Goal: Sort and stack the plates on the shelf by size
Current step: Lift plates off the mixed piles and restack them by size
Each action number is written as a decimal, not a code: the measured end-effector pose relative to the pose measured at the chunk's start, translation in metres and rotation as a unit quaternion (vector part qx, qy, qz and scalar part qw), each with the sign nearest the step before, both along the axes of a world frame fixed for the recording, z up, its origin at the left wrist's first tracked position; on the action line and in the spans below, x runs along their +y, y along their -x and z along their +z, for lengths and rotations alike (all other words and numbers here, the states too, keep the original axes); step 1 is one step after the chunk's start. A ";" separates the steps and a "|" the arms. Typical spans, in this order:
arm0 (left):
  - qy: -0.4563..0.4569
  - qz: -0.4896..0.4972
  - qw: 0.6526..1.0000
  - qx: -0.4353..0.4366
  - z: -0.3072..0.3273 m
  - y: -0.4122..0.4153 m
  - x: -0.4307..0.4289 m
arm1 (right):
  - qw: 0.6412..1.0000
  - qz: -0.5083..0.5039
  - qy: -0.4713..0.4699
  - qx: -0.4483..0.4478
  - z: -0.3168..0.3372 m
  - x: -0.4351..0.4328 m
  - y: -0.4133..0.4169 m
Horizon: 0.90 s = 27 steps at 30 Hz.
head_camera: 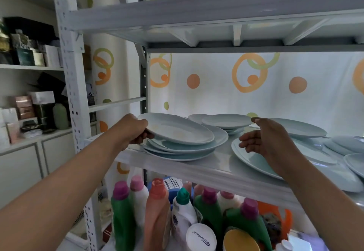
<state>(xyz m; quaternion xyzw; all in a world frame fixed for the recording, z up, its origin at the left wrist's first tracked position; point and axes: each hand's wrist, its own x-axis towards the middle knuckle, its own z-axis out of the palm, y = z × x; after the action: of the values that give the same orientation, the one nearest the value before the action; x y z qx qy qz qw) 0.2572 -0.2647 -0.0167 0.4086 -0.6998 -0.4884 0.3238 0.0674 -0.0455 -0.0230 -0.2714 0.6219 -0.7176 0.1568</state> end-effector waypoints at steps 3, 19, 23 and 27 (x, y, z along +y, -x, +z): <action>0.049 0.001 0.997 -0.062 -0.002 -0.004 -0.005 | 1.000 0.000 0.002 -0.006 -0.001 0.000 -0.002; 0.404 0.069 0.859 -0.307 -0.006 0.003 -0.004 | 1.000 0.008 -0.021 -0.001 -0.004 0.007 -0.009; 0.462 0.084 0.843 -0.263 0.000 0.016 0.021 | 1.000 0.009 -0.027 0.008 -0.006 0.014 -0.010; 0.478 0.052 0.850 -0.214 0.006 0.037 0.054 | 0.994 -0.046 -0.051 0.080 -0.008 0.024 -0.003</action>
<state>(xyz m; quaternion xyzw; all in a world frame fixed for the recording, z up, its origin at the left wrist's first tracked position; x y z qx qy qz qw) 0.2201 -0.2105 -0.0104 0.3331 -0.8767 0.0231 0.3464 0.0703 -0.0214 -0.0308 -0.2912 0.6802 -0.6670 0.0871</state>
